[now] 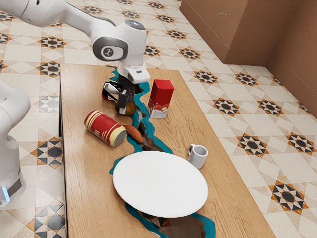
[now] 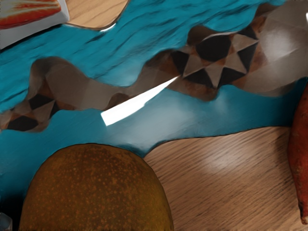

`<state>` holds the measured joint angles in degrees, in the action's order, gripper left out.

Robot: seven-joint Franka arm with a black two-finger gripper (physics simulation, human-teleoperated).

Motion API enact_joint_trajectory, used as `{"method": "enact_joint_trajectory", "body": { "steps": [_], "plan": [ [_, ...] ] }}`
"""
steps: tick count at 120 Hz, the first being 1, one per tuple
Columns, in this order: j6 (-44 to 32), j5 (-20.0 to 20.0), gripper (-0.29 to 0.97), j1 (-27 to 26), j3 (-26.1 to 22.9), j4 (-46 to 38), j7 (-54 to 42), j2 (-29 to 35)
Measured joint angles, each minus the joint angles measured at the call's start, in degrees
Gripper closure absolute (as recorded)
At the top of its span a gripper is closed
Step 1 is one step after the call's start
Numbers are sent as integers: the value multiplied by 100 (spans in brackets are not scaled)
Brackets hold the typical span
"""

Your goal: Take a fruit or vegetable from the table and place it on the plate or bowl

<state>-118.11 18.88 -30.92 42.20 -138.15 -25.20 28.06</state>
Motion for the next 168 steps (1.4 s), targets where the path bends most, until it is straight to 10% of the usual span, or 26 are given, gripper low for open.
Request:
{"method": "enact_joint_trajectory", "body": {
  "steps": [60,86,168],
  "plan": [
    [-192,-214,1,-554,777,0,-47,-145],
    [-226,-221,52,-666,832,34,-48,-166],
    [550,-450,44,-1440,-1860,1468,-21,-759]
  ]
}}
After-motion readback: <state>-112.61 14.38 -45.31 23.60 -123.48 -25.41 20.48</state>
